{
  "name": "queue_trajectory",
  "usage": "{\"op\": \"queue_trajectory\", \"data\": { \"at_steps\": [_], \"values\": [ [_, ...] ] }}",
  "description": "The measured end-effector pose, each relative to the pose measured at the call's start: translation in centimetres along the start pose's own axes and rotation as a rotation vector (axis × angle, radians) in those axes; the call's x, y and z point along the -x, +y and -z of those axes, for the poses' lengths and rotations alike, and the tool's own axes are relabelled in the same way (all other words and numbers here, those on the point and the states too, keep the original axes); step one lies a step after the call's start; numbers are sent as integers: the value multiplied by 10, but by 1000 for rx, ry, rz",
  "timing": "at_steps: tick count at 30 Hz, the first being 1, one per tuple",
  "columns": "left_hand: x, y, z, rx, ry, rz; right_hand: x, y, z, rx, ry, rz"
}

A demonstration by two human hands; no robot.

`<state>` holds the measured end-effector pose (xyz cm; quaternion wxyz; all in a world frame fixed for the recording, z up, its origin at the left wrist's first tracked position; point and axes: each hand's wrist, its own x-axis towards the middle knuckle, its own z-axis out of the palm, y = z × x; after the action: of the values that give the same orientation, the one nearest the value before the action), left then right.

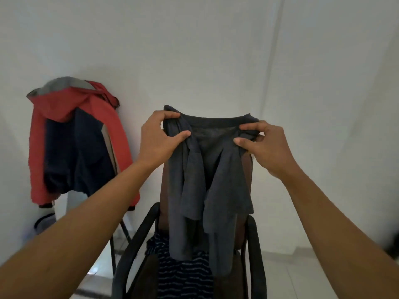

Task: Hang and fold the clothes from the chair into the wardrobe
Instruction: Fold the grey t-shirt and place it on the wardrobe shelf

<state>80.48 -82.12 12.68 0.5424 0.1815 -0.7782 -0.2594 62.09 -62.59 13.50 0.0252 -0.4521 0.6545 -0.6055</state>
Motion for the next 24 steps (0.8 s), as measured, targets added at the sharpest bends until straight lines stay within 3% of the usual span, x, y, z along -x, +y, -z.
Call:
{"op": "queue_trajectory", "data": {
  "at_steps": [4,11,17,24],
  "values": [
    [31,9,18,-40,-14,40,39,-13,-2,-151,-33,-112],
    [56,-11,3,-48,-93,291,57,16,-20,-117,-73,-270],
    [106,-91,-47,-101,-210,496,71,123,-69,-24,-109,-492],
    [148,-234,-121,-114,-407,723,60,277,-138,105,-163,-677]
  ]
}}
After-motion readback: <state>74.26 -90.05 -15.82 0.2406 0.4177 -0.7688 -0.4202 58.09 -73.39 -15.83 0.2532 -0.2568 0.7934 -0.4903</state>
